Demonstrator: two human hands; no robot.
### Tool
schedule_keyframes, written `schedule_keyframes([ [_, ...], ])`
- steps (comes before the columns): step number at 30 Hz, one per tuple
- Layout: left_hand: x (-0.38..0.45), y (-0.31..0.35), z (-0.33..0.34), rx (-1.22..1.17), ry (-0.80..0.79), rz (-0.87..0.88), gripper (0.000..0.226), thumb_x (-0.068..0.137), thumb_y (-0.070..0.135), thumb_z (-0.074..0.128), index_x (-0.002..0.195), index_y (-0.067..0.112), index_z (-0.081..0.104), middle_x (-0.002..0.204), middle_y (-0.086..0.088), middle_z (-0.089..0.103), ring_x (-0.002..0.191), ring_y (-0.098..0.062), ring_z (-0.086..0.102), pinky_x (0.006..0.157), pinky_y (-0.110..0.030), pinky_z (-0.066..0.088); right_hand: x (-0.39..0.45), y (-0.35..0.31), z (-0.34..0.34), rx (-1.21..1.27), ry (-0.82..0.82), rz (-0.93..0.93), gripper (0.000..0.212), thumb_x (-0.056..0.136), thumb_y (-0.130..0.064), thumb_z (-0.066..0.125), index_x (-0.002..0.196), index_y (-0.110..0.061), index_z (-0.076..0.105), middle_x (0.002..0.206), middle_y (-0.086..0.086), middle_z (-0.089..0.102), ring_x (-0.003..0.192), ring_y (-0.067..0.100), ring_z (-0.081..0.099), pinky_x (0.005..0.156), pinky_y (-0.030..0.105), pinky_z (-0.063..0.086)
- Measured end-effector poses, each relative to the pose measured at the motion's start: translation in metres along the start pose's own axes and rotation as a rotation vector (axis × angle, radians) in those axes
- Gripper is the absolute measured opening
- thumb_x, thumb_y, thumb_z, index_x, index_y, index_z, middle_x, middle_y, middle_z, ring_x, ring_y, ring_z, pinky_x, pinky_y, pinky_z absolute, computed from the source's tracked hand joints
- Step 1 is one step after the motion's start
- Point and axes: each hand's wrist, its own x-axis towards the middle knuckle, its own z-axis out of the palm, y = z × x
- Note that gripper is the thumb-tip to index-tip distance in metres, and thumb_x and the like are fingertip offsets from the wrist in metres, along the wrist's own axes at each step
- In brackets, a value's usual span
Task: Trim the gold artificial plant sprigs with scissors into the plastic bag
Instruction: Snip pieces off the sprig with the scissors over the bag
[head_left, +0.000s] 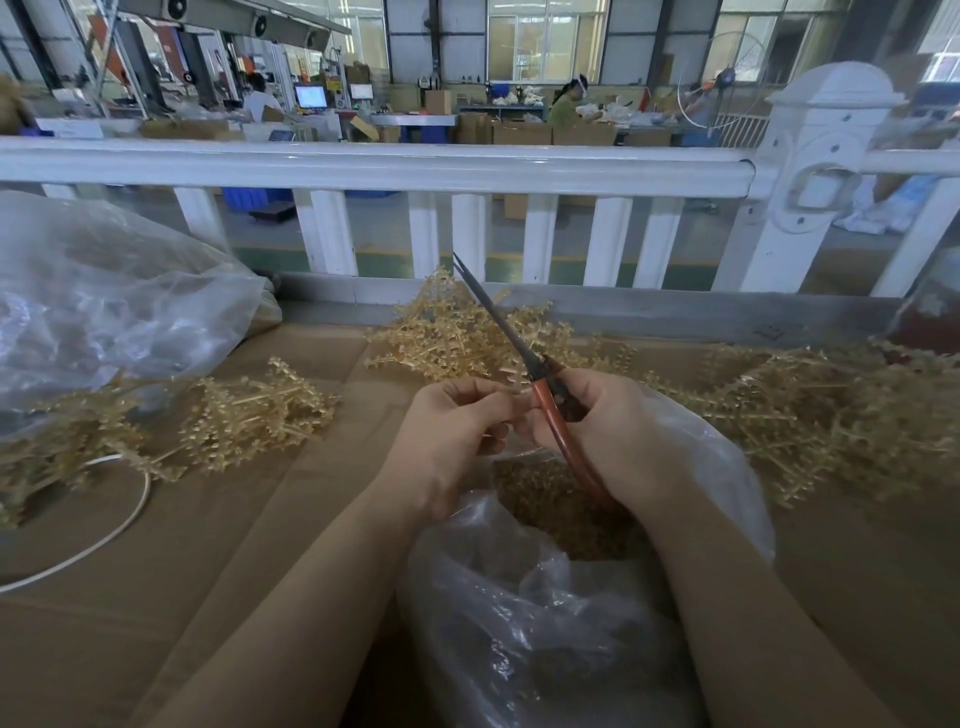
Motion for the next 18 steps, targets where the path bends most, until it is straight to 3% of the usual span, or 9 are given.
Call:
schedule_keyframes([
  [2,-0.001,0.0,0.0,-0.018,-0.028,0.044,0.004,0.081,0.0,0.073,0.083,0.001,0.069,0.066,-0.006,0.069,0.055,-0.011,0.062,0.052,-0.019,0.05,-0.001,0.0,-0.001,0.001,0.022,0.0,0.052,0.082,-0.009,0.08,0.073,-0.059,0.07,0.073,-0.019,0.073,0.066,-0.001,0.07,0.056,0.01,0.051],
  [6,0.0,-0.003,-0.001,-0.006,-0.048,0.1,0.002,0.087,0.002,0.069,0.085,0.002,0.07,0.075,-0.011,0.072,0.065,-0.013,0.067,0.062,-0.02,0.054,-0.001,0.001,-0.003,0.039,0.063,-0.017,0.029,0.083,-0.008,0.081,0.071,-0.034,0.073,0.071,-0.013,0.074,0.062,0.002,0.07,0.054,0.011,0.05],
  [11,-0.001,-0.002,-0.003,-0.091,-0.05,0.152,0.006,0.08,0.011,0.072,0.084,0.007,0.072,0.073,-0.007,0.072,0.066,-0.011,0.068,0.064,-0.02,0.055,0.0,0.001,-0.002,-0.023,0.121,-0.049,0.013,0.08,-0.026,0.084,0.08,-0.029,0.072,0.076,-0.015,0.074,0.066,-0.001,0.068,0.058,0.011,0.05],
  [15,0.001,0.0,-0.008,-0.225,0.038,0.202,0.016,0.072,0.019,0.074,0.085,0.01,0.071,0.071,-0.003,0.071,0.067,-0.01,0.068,0.065,-0.02,0.055,-0.001,0.001,-0.006,-0.11,0.172,0.002,0.047,0.058,-0.072,0.078,0.085,-0.035,0.071,0.083,-0.022,0.072,0.078,-0.004,0.067,0.069,0.017,0.052],
  [18,0.002,0.001,-0.011,-0.317,0.085,0.234,0.018,0.073,0.016,0.073,0.088,0.009,0.068,0.073,-0.004,0.071,0.068,-0.01,0.068,0.065,-0.018,0.055,-0.004,-0.001,-0.006,-0.233,0.122,0.033,0.057,0.056,-0.085,0.068,0.091,-0.04,0.064,0.09,-0.037,0.065,0.084,-0.014,0.06,0.069,0.021,0.047],
])
